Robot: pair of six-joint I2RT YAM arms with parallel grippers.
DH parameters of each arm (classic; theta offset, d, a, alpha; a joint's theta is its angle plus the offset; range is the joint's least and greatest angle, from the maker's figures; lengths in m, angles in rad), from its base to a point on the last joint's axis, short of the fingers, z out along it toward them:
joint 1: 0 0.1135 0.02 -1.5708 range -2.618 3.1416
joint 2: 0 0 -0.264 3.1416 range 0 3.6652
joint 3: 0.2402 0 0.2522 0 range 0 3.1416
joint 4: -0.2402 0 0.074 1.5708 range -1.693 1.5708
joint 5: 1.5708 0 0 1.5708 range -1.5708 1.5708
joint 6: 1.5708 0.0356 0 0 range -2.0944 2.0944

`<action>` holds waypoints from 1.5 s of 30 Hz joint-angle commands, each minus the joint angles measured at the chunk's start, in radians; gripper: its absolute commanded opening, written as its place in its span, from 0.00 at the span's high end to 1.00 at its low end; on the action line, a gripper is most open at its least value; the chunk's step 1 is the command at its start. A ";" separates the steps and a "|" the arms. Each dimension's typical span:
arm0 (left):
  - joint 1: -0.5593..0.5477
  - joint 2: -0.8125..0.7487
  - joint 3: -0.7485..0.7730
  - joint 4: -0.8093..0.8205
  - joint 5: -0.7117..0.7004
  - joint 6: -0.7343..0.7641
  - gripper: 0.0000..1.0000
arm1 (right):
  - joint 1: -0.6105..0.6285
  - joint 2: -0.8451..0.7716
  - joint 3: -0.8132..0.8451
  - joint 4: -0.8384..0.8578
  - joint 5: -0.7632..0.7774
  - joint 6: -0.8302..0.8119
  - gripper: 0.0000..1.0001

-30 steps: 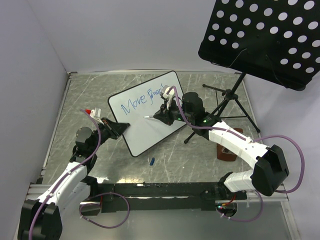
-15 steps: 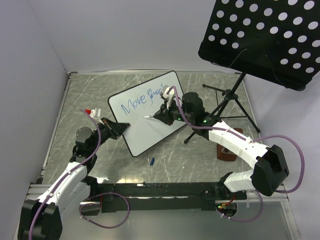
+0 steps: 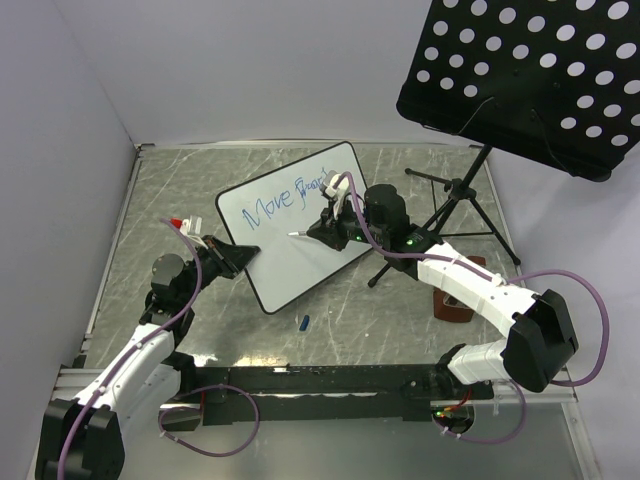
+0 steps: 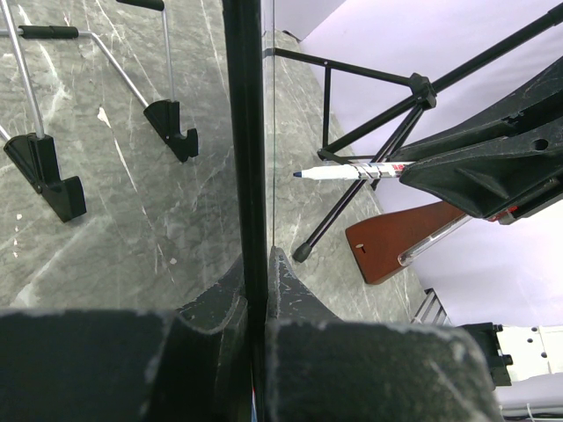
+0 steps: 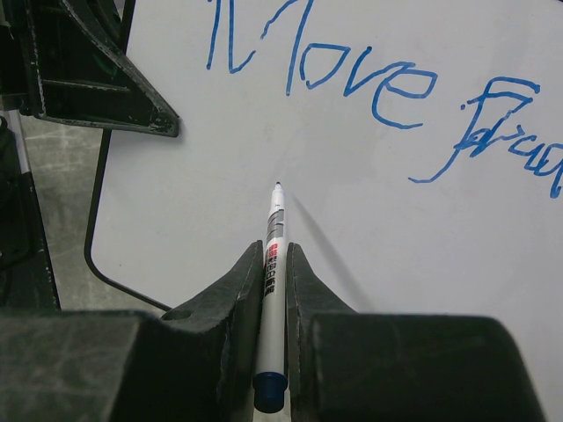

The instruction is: Write a sentence on the whiteboard

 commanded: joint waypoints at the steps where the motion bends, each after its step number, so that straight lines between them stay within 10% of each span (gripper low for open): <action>1: -0.014 -0.009 0.014 0.086 0.039 0.019 0.99 | 0.008 0.013 0.007 0.040 -0.015 0.002 1.00; 45: -0.014 -0.028 0.000 0.073 0.033 0.002 0.99 | 0.011 0.060 0.119 -0.033 -0.054 -0.029 1.00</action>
